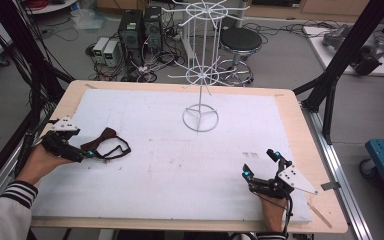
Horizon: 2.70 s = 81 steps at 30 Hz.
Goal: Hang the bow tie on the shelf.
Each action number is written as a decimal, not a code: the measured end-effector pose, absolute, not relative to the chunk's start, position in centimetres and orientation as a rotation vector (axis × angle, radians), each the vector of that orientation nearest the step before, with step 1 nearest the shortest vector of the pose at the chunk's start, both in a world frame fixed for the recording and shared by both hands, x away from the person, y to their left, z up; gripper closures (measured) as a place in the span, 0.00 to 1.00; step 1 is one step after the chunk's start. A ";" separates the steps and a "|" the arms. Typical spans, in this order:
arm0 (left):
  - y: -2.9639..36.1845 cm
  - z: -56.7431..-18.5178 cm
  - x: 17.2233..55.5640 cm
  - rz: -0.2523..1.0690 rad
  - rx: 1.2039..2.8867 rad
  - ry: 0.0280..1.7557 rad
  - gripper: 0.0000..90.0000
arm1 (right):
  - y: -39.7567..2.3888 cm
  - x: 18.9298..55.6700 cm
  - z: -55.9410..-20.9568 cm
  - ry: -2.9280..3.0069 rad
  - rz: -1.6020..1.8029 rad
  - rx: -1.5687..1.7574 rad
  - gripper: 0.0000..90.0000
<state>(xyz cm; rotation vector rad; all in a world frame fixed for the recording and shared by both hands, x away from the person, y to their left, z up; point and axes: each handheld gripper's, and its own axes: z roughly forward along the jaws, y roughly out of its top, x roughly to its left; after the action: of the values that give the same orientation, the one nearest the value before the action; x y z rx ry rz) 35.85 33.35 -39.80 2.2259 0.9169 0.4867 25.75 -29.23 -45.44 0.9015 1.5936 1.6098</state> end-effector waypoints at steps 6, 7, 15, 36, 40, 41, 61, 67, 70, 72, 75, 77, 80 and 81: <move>33.5 -40.8 36.8 0.431 2.279 0.975 0.02 | -29.2 25.8 -45.4 1.594 1.610 0.900 0.01; 33.5 -40.9 36.9 0.429 2.282 0.982 0.02 | -29.2 25.8 -45.4 1.594 1.610 0.900 0.01; 33.5 -41.4 37.6 0.406 2.344 1.042 0.03 | -29.2 25.8 -45.4 1.593 1.608 0.900 0.01; 32.9 -41.7 37.7 0.385 2.407 1.079 0.78 | -29.2 25.8 -45.4 1.594 1.605 0.899 0.01; 32.7 -41.5 37.5 0.404 2.424 1.061 0.85 | -29.2 25.8 -45.4 1.594 1.605 0.899 0.01; 32.7 -41.5 37.5 0.410 2.420 1.059 0.87 | -29.2 25.7 -45.4 1.596 1.608 0.905 0.01; 32.7 -39.5 36.2 0.389 2.296 0.917 0.88 | -29.2 25.8 -45.4 1.596 1.613 0.912 0.01; 32.3 -39.1 35.8 0.390 2.257 0.870 0.88 | -29.2 25.8 -45.4 1.601 1.609 0.922 0.01; 32.0 -38.8 35.7 0.398 2.232 0.845 0.88 | -29.3 25.9 -45.3 1.609 1.609 0.927 0.01; 31.7 -38.6 35.6 0.389 2.214 0.833 0.88 | -29.3 26.0 -45.3 1.614 1.613 0.936 0.01; 31.2 -38.2 35.5 0.379 2.207 0.803 0.88 | -29.4 26.2 -45.0 1.613 1.616 0.938 0.01; 30.8 -37.9 35.4 0.373 2.197 0.780 0.88 | -29.4 26.3 -44.7 1.615 1.626 0.938 0.01; 29.9 -37.2 35.3 0.365 2.191 0.736 0.88 | -29.4 26.6 -44.2 1.635 1.631 0.922 0.01; 29.6 -37.0 35.2 0.362 2.186 0.721 0.88 | -29.4 26.6 -44.2 1.635 1.631 0.922 0.01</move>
<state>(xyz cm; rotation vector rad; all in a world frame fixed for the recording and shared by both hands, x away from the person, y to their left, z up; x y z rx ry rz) 35.21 29.57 -36.99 2.1855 0.7210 0.3620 26.58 -29.40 -44.21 0.9216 1.6353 1.6312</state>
